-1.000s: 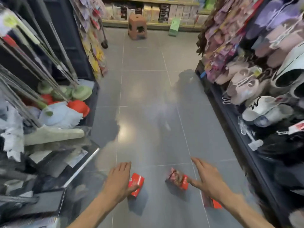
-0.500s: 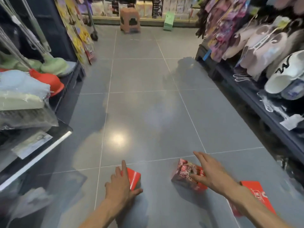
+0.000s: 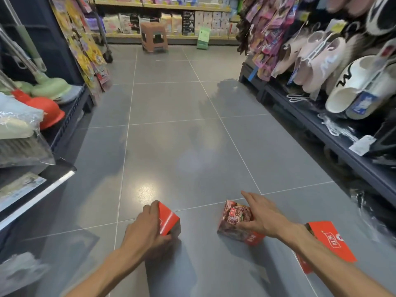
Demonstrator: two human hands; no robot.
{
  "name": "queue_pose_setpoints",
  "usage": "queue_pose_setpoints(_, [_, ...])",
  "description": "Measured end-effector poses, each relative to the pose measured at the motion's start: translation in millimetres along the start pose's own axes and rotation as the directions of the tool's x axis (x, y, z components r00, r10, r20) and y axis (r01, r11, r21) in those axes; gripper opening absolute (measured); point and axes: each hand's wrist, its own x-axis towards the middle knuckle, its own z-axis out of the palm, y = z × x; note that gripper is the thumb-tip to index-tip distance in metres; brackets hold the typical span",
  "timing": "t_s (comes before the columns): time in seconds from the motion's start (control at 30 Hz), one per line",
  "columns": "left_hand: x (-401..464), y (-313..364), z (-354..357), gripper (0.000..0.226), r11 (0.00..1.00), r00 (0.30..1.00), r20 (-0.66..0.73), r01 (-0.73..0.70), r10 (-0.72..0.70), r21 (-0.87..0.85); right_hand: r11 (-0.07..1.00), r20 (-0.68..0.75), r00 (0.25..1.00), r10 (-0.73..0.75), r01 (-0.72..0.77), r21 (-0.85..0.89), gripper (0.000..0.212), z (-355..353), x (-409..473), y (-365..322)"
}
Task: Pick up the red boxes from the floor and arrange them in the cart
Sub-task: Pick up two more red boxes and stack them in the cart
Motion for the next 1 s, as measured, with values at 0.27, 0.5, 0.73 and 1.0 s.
queue_pose_setpoints(0.27, [-13, 0, -8, 0.096, 0.997, 0.998, 0.043, -0.051, 0.048, 0.061, 0.996, 0.102, 0.994, 0.050, -0.042, -0.077, 0.121, 38, 13, -1])
queue_pose_setpoints(0.5, [-7, 7, -18, 0.089, 0.992, 0.996, 0.040, -0.079, 0.075, 0.103, 0.998, 0.023, 0.998, 0.054, -0.053, -0.044, 0.102, 33, 15, -1])
queue_pose_setpoints(0.73, [-8, 83, -105, 0.065, 0.983, 0.989, 0.041, -0.147, 0.144, 0.108, 0.996, -0.053, 0.995, 0.081, -0.079, 0.028, 0.084, -79, -40, 0])
queue_pose_setpoints(1.0, [-40, 252, -289, 0.056, 0.947, 0.953, 0.022, -0.301, 0.301, 0.113, 0.984, -0.126, 0.978, 0.165, -0.156, 0.082, 0.082, -320, -166, 13])
